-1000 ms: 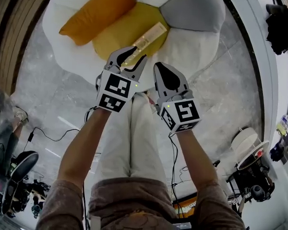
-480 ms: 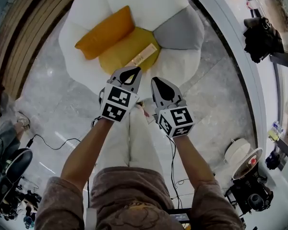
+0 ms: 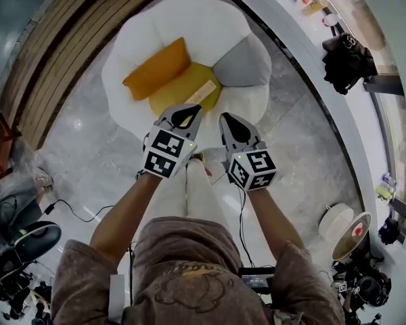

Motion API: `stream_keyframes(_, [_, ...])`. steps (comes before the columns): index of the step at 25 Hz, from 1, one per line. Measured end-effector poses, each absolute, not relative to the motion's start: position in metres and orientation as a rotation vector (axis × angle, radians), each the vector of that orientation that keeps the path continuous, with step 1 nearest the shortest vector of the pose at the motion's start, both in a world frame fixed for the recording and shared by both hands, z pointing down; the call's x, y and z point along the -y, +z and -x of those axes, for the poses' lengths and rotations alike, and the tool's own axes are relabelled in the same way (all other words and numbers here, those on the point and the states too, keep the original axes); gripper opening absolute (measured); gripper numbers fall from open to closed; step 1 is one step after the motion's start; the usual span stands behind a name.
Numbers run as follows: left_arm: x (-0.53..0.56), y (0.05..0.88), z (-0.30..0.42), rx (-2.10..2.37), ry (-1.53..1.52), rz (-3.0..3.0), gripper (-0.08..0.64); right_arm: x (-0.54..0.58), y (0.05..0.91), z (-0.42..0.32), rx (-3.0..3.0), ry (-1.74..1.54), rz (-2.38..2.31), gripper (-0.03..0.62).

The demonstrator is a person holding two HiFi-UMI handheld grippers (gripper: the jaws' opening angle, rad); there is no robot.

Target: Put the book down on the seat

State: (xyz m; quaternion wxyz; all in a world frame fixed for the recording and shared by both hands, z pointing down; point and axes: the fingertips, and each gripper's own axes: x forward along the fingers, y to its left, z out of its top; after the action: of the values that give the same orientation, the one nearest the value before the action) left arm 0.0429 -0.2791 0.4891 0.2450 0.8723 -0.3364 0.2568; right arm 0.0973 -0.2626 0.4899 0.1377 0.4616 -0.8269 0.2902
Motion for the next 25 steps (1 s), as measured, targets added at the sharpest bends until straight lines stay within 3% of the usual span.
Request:
stream_keyframes(13, [0.233, 0.347, -0.040, 1.041, 0.601, -2.524, 0.005, 0.215, 0.364, -0.076, 2.601, 0.705, -1.192, 0.021])
stream_keyframes(25, [0.180, 0.305, -0.019, 1.111, 0.491, -2.518, 0.005, 0.169, 0.317, -0.059, 2.690, 0.627, -1.113, 0.021])
